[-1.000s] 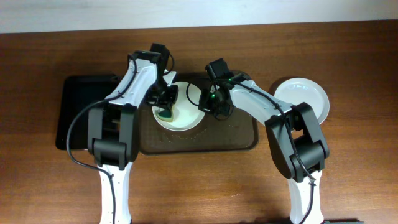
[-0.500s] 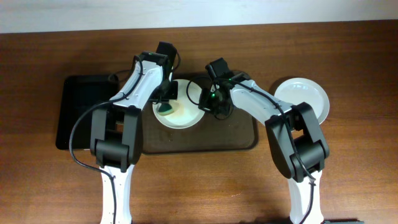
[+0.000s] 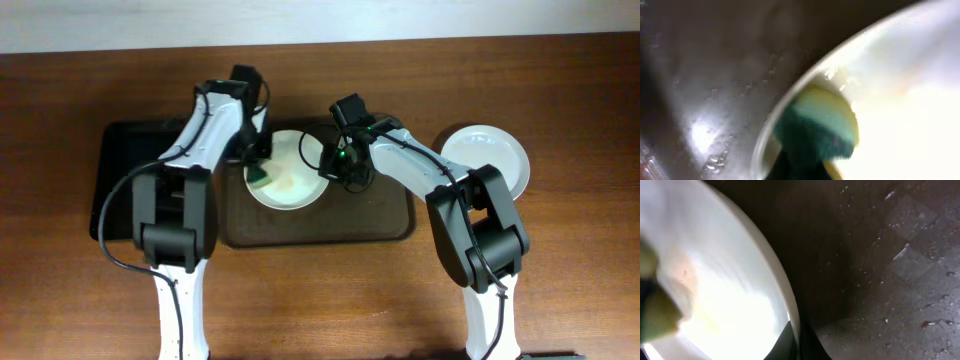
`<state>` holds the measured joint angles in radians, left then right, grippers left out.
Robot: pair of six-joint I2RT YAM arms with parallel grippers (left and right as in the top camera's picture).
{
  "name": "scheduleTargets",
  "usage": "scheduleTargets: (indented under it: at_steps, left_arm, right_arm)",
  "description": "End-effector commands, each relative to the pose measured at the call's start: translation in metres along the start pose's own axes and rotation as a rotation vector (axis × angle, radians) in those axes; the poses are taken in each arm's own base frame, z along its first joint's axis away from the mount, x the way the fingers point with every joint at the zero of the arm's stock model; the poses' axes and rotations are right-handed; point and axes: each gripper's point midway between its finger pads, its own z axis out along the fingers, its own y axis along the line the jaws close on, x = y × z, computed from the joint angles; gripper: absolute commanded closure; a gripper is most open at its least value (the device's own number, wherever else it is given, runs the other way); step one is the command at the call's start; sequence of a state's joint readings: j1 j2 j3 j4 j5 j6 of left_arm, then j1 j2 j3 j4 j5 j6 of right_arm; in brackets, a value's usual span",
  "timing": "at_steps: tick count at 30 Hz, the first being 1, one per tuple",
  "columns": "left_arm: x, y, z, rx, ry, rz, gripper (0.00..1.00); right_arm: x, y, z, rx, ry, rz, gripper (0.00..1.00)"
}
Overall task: Clean dirty plates on tray and stack at the side
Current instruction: 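Scrub the last plate with the sponge in the left gripper, then stack the last plate on the right pile with the right gripper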
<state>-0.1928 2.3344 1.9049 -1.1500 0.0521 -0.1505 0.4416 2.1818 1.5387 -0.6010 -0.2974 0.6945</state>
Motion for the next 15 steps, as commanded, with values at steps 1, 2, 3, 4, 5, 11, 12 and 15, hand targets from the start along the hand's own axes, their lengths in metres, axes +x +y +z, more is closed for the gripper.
scheduleTargets:
  at_steps: [1,2,3,4,5,11,12,15]
  left_arm:
    - [0.025,0.037,-0.001,-0.100,0.123,-0.065,0.99]
    - [0.029,0.024,-0.009,-0.019,0.152,-0.012,0.99]
    - [0.024,0.002,-0.024,0.108,0.138,0.074,0.99]
    - [0.018,-0.011,-0.037,0.179,0.111,0.116,1.00]
    - [0.010,-0.023,-0.054,0.246,0.072,0.155,1.00]
    - [-0.039,0.022,-0.166,0.315,-0.226,0.091,1.00]
    - [-0.039,0.030,-0.166,0.313,-0.226,0.073,0.99]
    - [-0.038,0.065,-0.167,0.307,-0.230,0.002,0.99]
  right_arm:
    - [0.015,-0.024,0.019,0.075,0.048,0.015,0.96]
    - [0.016,-0.023,0.019,0.065,0.056,0.012,0.96]
    - [0.016,-0.023,0.019,0.065,0.056,0.012,0.96]
    - [0.017,-0.022,0.019,0.064,0.057,0.011,0.96]
    - [0.018,-0.016,0.019,0.031,0.071,-0.036,0.96]
    - [0.011,0.023,-0.051,-0.063,-0.011,-0.219,0.96]
    - [0.007,0.021,-0.063,-0.035,-0.046,-0.229,0.96]
    - [-0.007,-0.004,-0.137,0.230,-0.266,-0.280,0.96]
